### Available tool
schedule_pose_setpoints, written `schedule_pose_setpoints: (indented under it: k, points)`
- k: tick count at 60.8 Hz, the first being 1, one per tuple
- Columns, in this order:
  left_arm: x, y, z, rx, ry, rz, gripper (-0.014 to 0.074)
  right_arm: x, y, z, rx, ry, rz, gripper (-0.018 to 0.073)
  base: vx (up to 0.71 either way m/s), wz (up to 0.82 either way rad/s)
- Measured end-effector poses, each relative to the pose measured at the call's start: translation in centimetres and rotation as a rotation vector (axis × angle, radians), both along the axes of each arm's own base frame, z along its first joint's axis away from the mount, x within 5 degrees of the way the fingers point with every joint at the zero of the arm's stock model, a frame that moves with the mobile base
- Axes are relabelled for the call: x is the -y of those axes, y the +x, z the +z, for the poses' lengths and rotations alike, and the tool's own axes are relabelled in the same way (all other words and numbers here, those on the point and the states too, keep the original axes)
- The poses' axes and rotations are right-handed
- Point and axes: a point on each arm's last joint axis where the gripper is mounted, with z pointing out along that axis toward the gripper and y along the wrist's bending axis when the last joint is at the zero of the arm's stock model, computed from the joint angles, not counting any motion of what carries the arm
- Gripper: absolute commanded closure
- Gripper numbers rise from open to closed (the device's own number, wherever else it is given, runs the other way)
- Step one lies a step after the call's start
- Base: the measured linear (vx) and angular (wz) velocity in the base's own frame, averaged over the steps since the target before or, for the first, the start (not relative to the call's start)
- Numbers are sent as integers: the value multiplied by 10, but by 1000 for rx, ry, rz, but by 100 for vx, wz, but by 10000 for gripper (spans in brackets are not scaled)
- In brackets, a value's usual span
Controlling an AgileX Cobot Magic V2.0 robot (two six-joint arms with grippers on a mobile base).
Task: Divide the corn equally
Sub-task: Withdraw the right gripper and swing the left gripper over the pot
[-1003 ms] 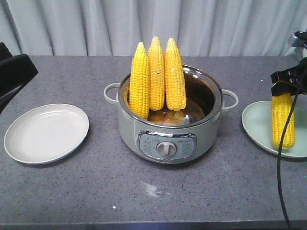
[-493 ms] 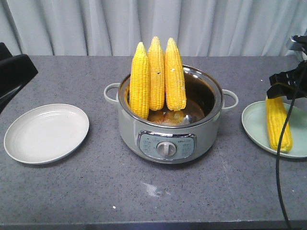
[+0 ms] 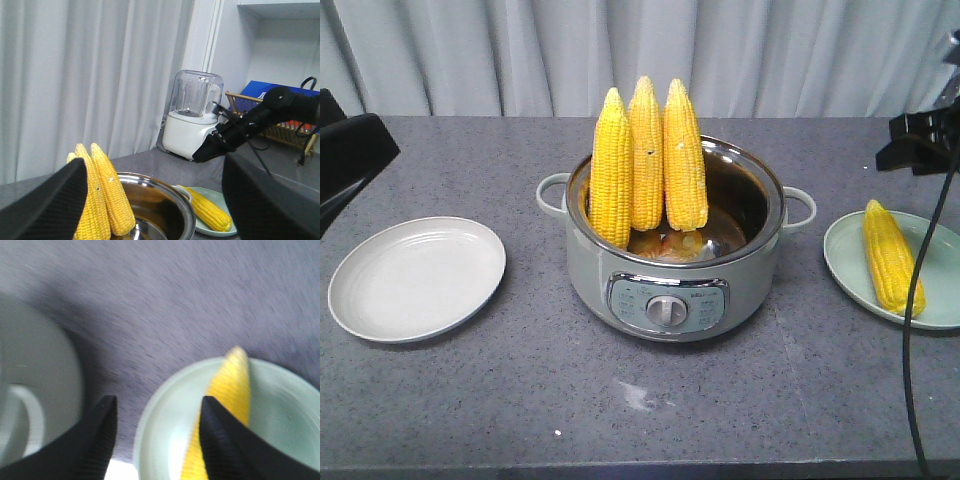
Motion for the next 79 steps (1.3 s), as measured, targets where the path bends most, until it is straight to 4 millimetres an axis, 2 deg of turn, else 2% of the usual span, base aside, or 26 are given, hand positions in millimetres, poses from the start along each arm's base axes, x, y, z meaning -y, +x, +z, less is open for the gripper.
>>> schedule_pose_setpoints:
  k: [10, 18, 23, 35, 44, 57, 62, 67, 79]
  points:
    - [0, 0, 0, 0, 0, 0, 52, -19, -32, 52, 169, 37, 116, 575, 0, 0]
    - [0, 0, 1, -1, -11, 2, 68, -35, -69, 95, 310, 46, 202, 568, 0, 0]
    - [-2, 2, 4, 2, -23, 21, 86, -46, -99, 121, 378, 38, 244, 568, 0, 0]
    - [-2, 23, 29, 19, -41, 44, 136, -65, -163, 158, 483, -21, 325, 568, 0, 0]
    - [1, 56, 54, -1, -54, 30, 139, -74, -197, 175, 560, -53, 334, 566, 0, 0]
    - [10, 125, 72, -144, 22, -22, 135, -82, -230, 189, 632, -75, 336, 565, 0, 0]
    - [17, 152, 70, -183, 59, -92, 135, -84, -235, 190, 642, -77, 336, 564, 0, 0]
    - [24, 169, 70, -199, 76, -181, 135, -84, -237, 191, 647, -79, 336, 564, 0, 0]
    - [30, 205, 50, -264, 82, -241, 136, -84, -237, 191, 647, -79, 336, 564, 0, 0]
